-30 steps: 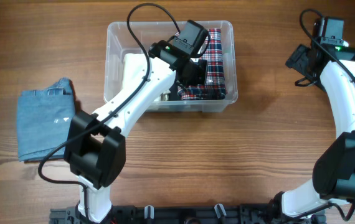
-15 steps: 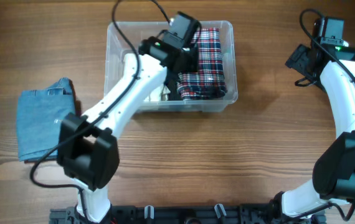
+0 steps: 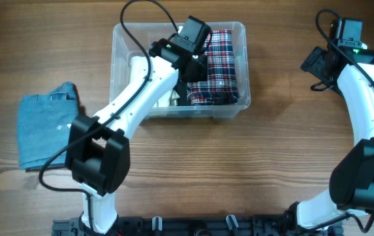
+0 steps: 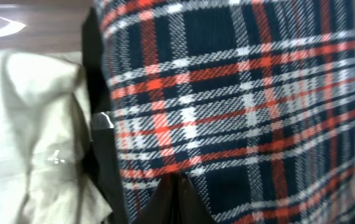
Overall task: Pack container
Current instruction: 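Lower the plaid cloth into the bin's right side and press it down, then open the left gripper and withdraw it toward the denim garment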
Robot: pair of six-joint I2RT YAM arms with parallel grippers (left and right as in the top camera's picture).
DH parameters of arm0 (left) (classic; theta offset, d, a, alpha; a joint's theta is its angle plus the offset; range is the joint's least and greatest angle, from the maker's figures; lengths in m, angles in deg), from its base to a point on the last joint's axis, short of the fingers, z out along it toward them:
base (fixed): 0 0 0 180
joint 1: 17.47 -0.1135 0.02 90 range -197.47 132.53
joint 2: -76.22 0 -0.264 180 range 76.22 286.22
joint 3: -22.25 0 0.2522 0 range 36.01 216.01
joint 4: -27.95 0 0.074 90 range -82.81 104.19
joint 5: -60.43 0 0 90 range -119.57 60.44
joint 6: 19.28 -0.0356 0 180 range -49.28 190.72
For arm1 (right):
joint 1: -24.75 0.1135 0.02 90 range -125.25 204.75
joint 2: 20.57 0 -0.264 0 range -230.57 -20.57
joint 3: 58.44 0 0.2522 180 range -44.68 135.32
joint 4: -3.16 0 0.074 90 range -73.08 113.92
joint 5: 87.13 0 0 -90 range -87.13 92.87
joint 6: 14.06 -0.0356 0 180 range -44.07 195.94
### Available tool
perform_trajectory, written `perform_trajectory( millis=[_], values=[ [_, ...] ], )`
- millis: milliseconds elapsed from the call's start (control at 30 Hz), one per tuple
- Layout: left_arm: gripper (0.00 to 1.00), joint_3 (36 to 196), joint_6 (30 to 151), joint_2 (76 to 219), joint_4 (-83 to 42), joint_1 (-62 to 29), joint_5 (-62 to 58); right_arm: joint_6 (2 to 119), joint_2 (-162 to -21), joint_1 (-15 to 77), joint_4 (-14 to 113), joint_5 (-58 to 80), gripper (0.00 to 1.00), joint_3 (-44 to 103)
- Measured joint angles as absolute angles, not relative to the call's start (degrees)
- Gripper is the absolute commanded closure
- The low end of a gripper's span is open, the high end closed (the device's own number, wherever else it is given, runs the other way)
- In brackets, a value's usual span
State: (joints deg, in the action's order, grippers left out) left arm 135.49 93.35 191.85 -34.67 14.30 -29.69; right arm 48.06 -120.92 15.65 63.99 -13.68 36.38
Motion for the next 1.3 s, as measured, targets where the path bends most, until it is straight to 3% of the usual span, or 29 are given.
perform_trajectory(
  millis=[100,133,300,367,433,467,667,867,1033,1067,1100,1133,1200,1233,1300],
  values=[
    [0.89,135.49,93.38,192.4,-34.65,14.63,-29.77,48.06,-120.92,15.65,63.99,-13.68,0.0,36.38],
    [0.79,135.49,93.4,192.4,-34.63,14.63,-29.99,48.08,-120.92,15.65,63.99,-13.68,0.0,36.4],
    [0.63,135.21,93.57,190.89,-34.93,14.15,-32.0,48.08,-120.92,15.65,63.99,-13.66,0.0,36.4],
    [0.19,134.71,93.38,187.42,-35.35,13.47,-32.99,48.08,-120.92,15.65,63.99,-13.68,0.0,36.38],
    [0.12,134.51,92.44,180.84,-36.44,11.98,-34.25,48.06,-120.92,15.65,63.97,-13.68,0.0,36.4],
    [0.0,134.51,92.35,177.82,-37.97,11.11,-34.89,48.08,-120.92,15.65,63.86,-13.66,0.0,36.38],
    [0.0,135.1,91.19,162.98,-50.04,0.46,-43.91,48.06,-120.92,15.65,63.81,-13.66,0.0,36.4],
    [0.0,134.79,94.4,163.24,-64.09,-18.38,-47.41,48.08,-120.92,15.65,63.81,-13.66,0.0,36.38],
    [0.0,131.08,99.47,163.79,-65.82,-31.97,-45.97,48.08,-120.92,15.65,63.84,-13.66,0.0,36.4],
    [0.03,130.01,99.98,163.79,-65.45,-33.5,-45.84,48.08,-120.92,15.65,63.81,-13.68,0.0,36.38],
    [0.16,128.24,100.68,163.81,-64.75,-35.36,-45.53,48.06,-120.92,15.65,63.81,-13.66,0.0,36.4],
    [0.31,126.22,101.46,163.88,-63.83,-37.13,-45.33,48.06,-120.92,15.65,63.84,-13.66,0.0,36.38],
    [0.71,122.42,102.6,163.92,-61.27,-39.58,-44.88,48.06,-120.92,15.65,63.81,-13.68,0.0,36.4],
    [0.85,119.49,102.9,164.05,-59.5,-41.0,-44.55,48.08,-120.92,15.65,63.81,-13.68,0.0,36.4],
    [0.96,115.23,103.21,164.23,-56.48,-42.68,-43.78,48.06,-120.92,15.65,63.81,-13.66,0.0,36.4]
  ],
)
